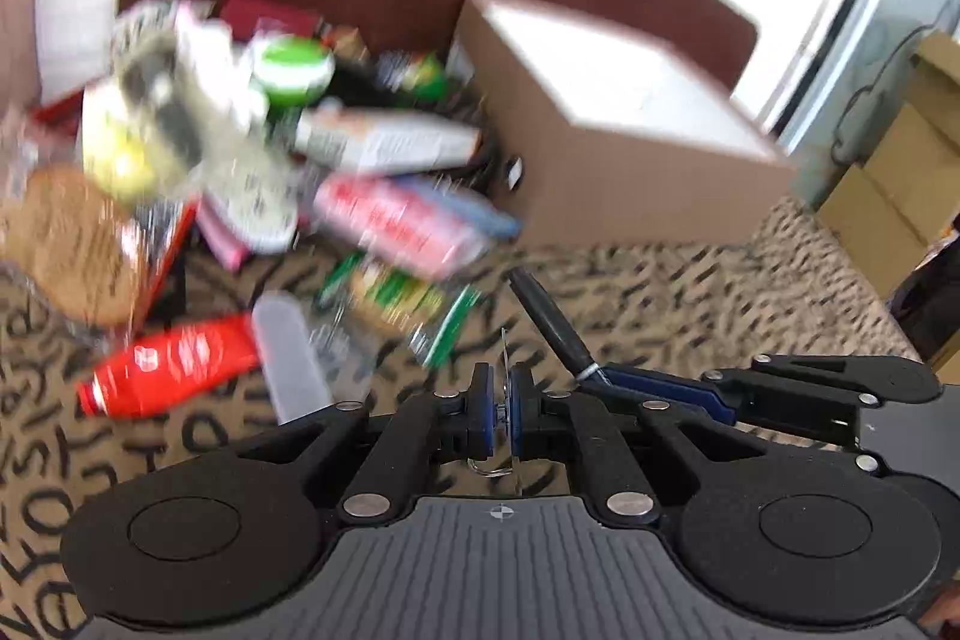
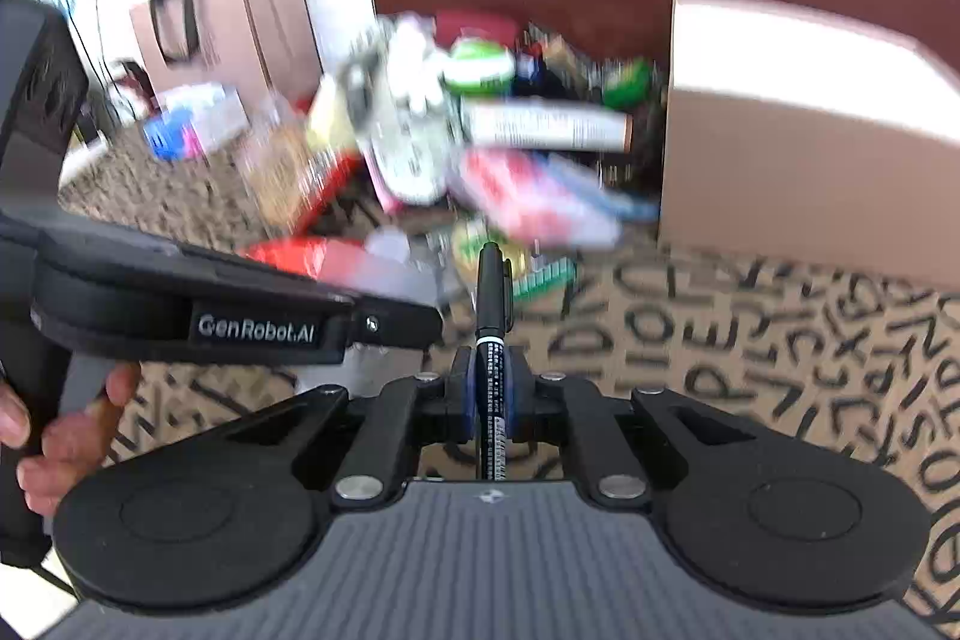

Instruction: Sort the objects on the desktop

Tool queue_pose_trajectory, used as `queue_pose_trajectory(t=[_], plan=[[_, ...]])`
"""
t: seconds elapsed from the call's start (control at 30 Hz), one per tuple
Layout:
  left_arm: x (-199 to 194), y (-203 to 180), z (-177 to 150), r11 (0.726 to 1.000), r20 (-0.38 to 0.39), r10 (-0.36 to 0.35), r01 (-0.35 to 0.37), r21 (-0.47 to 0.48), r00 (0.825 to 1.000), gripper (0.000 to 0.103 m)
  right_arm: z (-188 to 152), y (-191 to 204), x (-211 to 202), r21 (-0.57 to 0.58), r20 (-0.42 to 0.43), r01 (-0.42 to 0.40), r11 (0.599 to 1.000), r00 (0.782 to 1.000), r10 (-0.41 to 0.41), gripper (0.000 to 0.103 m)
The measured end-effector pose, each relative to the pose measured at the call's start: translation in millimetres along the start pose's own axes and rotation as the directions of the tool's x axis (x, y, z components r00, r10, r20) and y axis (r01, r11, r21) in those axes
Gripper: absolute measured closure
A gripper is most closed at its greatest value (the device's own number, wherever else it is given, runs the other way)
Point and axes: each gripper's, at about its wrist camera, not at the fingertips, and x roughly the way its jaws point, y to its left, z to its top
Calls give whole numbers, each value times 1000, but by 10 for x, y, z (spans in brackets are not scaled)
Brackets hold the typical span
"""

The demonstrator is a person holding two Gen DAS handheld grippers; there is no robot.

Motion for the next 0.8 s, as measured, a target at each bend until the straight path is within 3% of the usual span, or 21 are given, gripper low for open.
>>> queue_pose_trajectory(t=[0.17, 0.33, 0.43, 0.7, 0.8], plan=[[-290, -279, 437, 998, 103, -46, 42, 35, 994, 103, 337, -107, -368, -8, 111, -2, 1000, 994, 3, 92], [-443, -524, 974, 993, 158, -110, 102, 58, 981, 103, 783, -371, -727, 29, 213, -11, 1000, 977, 5, 92], [-412, -668, 1323, 992, 182, -113, 101, 70, 977, 103, 1078, -551, -880, 50, 261, 3, 999, 965, -16, 92], [-37, -853, 2127, 993, 197, -88, 72, 91, 976, 103, 1724, -965, -734, 17, 308, 164, 986, 937, -161, 92], [117, -832, 2323, 995, 192, -60, 44, 89, 979, 103, 1878, -1068, -554, 0, 306, 178, 984, 937, -169, 92]])
